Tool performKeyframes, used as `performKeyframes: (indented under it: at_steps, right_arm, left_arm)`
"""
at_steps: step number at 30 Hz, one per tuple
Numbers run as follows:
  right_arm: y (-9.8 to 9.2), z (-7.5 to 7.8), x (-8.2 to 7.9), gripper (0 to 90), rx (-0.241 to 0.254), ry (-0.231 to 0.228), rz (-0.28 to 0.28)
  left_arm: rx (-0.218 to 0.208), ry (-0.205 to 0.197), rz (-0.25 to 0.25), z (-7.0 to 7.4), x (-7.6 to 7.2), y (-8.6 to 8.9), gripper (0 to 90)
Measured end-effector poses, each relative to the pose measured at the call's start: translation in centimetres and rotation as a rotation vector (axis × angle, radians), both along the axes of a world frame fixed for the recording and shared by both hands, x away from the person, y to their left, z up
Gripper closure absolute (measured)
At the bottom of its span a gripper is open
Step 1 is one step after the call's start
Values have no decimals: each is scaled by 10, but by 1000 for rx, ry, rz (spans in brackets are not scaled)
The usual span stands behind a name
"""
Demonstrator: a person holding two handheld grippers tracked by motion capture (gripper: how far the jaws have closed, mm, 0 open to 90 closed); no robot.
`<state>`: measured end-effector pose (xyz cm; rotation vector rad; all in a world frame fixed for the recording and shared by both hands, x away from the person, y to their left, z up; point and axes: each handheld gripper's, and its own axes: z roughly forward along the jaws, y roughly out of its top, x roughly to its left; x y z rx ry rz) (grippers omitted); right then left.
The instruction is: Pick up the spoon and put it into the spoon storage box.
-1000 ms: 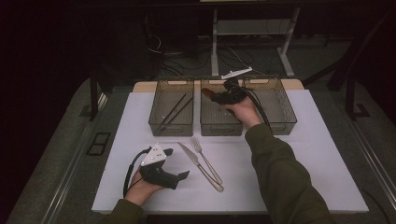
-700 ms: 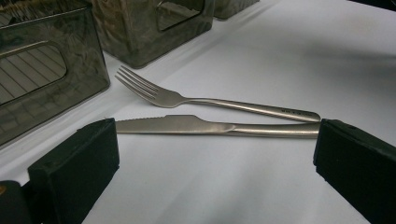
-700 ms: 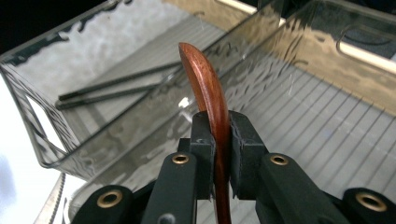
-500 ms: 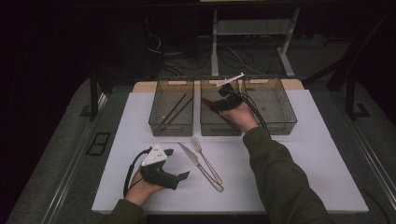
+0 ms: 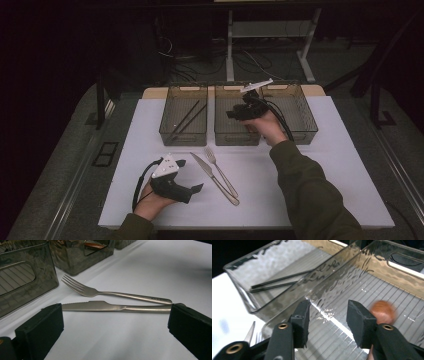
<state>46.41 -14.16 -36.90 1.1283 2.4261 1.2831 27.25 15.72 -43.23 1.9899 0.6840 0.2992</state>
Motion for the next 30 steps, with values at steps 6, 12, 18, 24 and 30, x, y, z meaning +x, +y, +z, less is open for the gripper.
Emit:
performKeyframes:
  at_steps: [6,12,18,24,30]
  right_arm:
    - [-13,6,-18,415,46,-12,32]
    - [-26,9,-38,379,83,-31,57]
    - [-37,13,-56,352,94,-51,92]
    - [-50,12,-77,337,109,-74,108]
    - [-69,2,-99,330,126,-79,110]
  left_arm:
    - [0,-1,1,0,0,0,0]
    - [-5,6,8,0,0,1,0]
    - [-9,9,11,0,0,2,0]
    - [-4,9,9,-1,0,2,0]
    - [-5,7,14,0,1,2,0]
